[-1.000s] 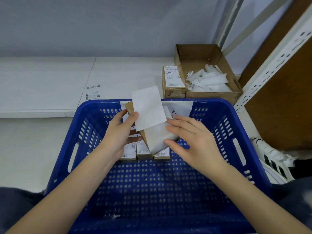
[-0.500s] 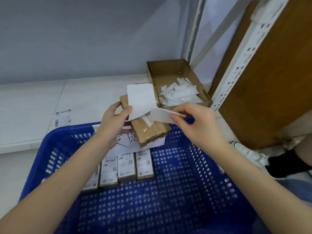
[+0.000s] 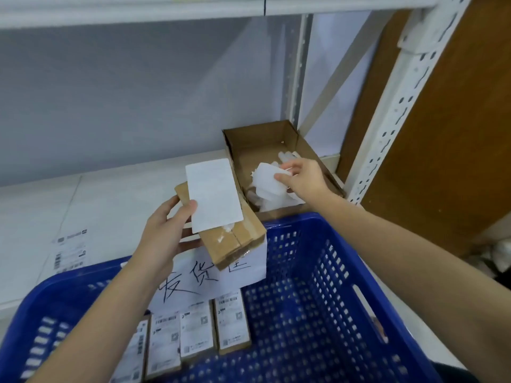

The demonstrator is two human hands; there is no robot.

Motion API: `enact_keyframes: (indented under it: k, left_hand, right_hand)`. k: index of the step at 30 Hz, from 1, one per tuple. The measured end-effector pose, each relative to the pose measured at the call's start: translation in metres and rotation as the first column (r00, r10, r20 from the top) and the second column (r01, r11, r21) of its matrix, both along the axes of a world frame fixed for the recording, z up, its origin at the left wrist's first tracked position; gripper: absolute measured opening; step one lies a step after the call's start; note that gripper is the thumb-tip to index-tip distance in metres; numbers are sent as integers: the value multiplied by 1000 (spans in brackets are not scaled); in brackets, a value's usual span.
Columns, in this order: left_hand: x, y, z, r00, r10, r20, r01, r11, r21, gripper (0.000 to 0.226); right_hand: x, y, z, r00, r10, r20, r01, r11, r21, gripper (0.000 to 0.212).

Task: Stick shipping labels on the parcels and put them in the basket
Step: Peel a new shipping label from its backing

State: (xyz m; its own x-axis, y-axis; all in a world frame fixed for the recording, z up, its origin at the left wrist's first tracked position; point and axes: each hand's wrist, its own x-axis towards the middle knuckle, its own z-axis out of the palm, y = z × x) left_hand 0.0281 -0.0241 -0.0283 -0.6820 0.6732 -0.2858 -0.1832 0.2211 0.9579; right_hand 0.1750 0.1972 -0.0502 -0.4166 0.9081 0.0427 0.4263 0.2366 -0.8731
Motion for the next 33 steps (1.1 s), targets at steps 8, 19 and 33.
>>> enact_keyframes:
  k: [8,19,33]
  left_hand:
    - [-20,12,-6,999,9,-42,-9,1000,-5,44]
    - [-19,1,-24,1000,-1,22,1,1000,3,46]
    - [-9,-10,-20,999,-39,10,39,999,-29,45]
  right_hand:
    - [-29,35,-41,956,36,293,-74,990,123,34]
    - [-11,33,-56,790,62,610,-561,474,679,30]
    - [-17,12,-48,419,311,853,-793,583,177,61]
